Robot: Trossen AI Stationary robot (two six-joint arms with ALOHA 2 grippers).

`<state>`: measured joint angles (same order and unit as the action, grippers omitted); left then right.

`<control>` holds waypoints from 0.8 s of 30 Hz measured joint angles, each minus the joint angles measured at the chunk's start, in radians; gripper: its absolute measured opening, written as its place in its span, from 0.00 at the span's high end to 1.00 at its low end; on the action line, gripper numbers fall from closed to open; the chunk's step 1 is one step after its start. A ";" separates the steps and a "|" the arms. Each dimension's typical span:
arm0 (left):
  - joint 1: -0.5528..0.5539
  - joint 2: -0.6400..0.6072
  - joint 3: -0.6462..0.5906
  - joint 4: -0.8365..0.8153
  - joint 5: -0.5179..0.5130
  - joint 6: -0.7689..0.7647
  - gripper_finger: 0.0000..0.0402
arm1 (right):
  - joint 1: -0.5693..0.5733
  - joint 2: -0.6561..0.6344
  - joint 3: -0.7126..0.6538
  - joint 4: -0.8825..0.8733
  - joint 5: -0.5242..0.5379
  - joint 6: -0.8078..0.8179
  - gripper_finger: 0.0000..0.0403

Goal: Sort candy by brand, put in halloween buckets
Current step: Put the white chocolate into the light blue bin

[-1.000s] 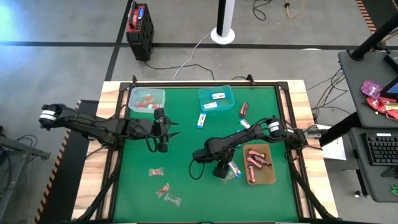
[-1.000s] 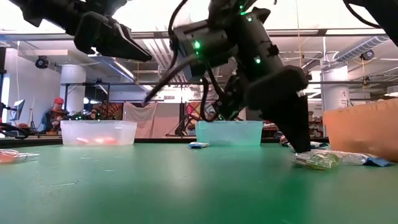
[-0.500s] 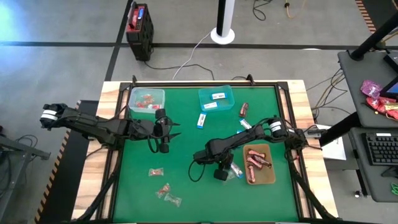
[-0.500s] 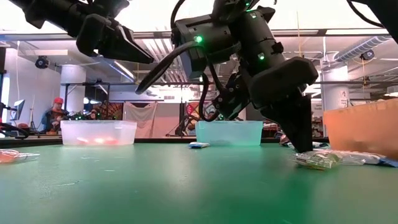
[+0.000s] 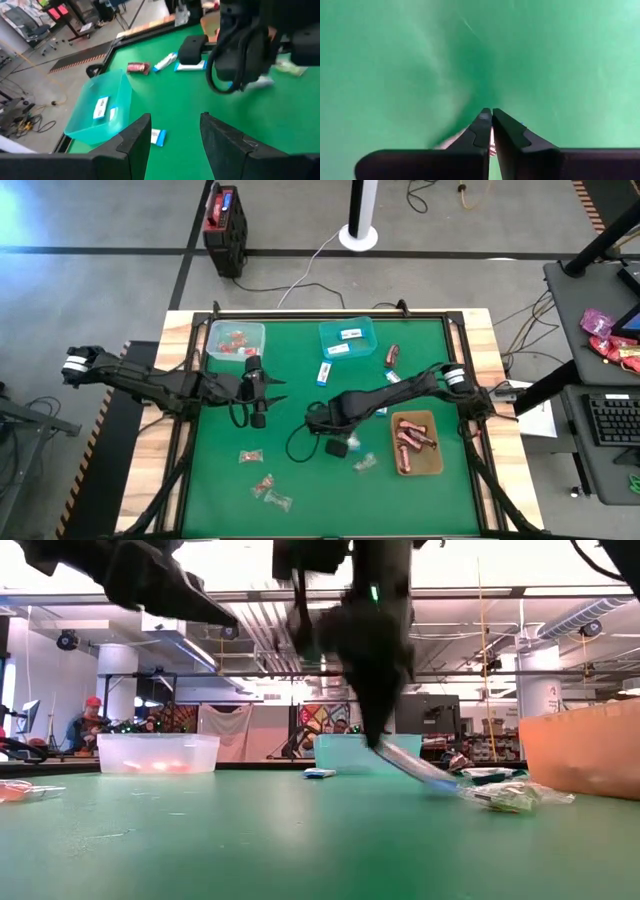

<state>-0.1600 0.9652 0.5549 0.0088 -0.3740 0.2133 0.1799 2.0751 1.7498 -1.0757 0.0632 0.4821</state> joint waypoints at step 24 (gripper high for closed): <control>-0.314 -0.083 -0.009 -0.371 0.236 -0.626 0.62 | -0.099 -0.317 -0.012 0.200 0.480 -0.344 0.98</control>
<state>-0.4740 0.8819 0.5461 -0.3625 -0.1378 -0.4130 0.0809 1.7577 1.7378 -0.8755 0.5428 0.1380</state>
